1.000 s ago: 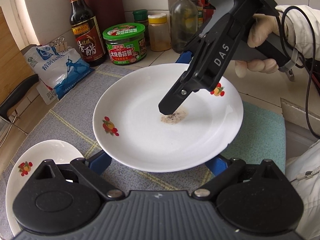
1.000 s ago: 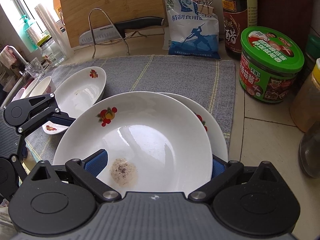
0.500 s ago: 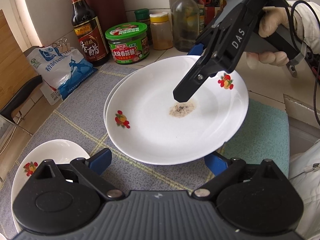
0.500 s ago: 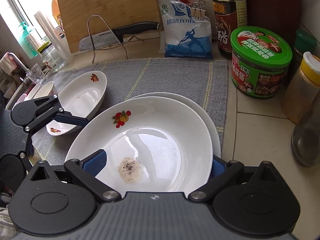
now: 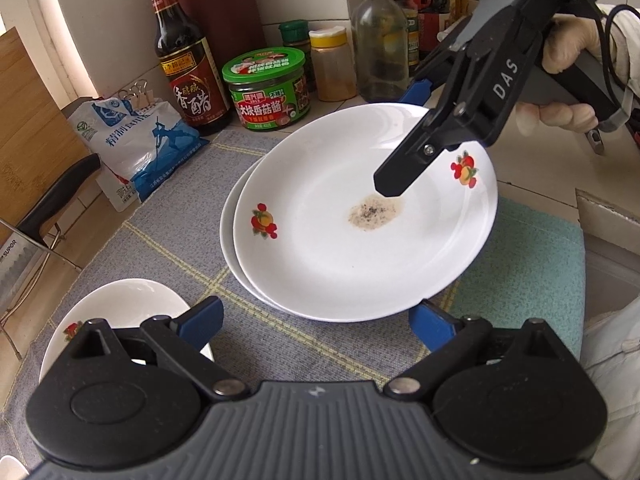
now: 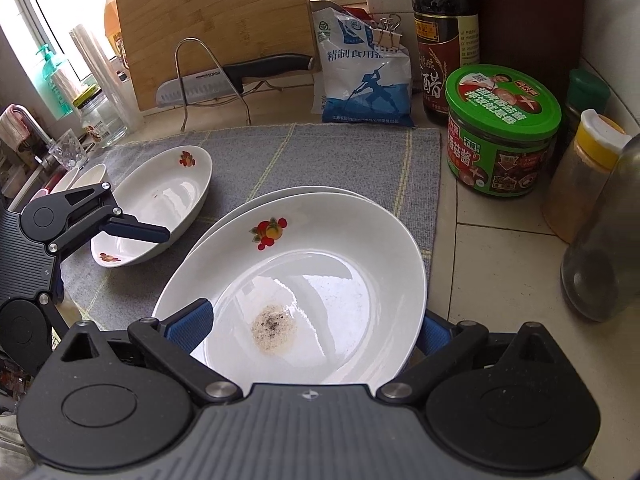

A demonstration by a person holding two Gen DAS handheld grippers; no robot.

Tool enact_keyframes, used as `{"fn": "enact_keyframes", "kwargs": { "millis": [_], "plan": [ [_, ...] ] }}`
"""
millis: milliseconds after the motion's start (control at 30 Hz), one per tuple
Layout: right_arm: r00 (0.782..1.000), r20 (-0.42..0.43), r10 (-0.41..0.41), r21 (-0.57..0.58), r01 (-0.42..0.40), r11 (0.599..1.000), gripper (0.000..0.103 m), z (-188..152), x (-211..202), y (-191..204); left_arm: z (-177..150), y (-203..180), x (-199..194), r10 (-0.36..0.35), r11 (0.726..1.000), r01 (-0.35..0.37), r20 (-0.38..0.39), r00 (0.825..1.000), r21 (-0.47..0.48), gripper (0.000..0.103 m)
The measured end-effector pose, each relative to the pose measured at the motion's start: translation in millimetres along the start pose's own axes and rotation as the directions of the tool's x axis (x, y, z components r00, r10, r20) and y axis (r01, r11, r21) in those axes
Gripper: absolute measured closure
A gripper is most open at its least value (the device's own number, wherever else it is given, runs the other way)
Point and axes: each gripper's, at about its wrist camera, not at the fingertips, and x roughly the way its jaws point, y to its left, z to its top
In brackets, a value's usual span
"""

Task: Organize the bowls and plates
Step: 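Lower the stained plate onto the fruit-print plate and open the right tool, then move the right tool to the next fruit-print white plate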

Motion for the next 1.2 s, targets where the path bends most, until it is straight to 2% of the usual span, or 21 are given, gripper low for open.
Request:
{"fn": "enact_keyframes", "kwargs": {
  "millis": [267, 467, 633, 800, 933, 1133, 1200],
  "plan": [
    [0.999, 0.004, -0.051, 0.013, 0.051, 0.999, 0.000, -7.0, -3.8, 4.9, -14.9, 6.9, -26.3, 0.036, 0.996, -0.033, 0.034, 0.999, -0.088, 0.004],
    [0.995, -0.011, -0.097, 0.059, 0.097, 0.994, 0.000, -16.3, -2.5, 7.6, -30.7, 14.8, -49.1, 0.063, 0.987, -0.048, 0.096, 0.993, -0.156, 0.004],
    [0.977, 0.006, -0.211, 0.002, 0.211, 0.977, 0.000, -22.1, -8.0, 33.1, -47.1, 24.2, -65.6, 0.102, 0.968, -0.072, 0.119, 0.988, -0.240, 0.004],
    [0.966, 0.085, -0.246, 0.001, 0.247, 0.969, 0.000, -23.4, -15.8, 60.9, -69.3, 31.7, -78.7, 0.184, 0.936, -0.147, 0.089, 0.979, -0.318, 0.004],
    [0.957, 0.149, -0.250, -0.015, 0.255, 0.967, 0.000, -17.0, -11.8, 88.3, -96.1, 42.6, -81.4, 0.226, 0.898, -0.195, 0.033, 0.974, -0.395, 0.003],
    [0.962, 0.146, -0.232, -0.091, 0.247, 0.965, 0.000, -0.8, 11.6, 121.9, -129.1, 57.6, -66.1, 0.242, 0.858, -0.239, -0.053, 0.969, -0.455, 0.004],
    [0.965, 0.141, -0.222, -0.119, 0.239, 0.964, 0.000, 3.7, 17.7, 130.1, -134.3, 59.7, -61.5, 0.238, 0.851, -0.234, -0.052, 0.970, -0.470, 0.004]
  ]
}}
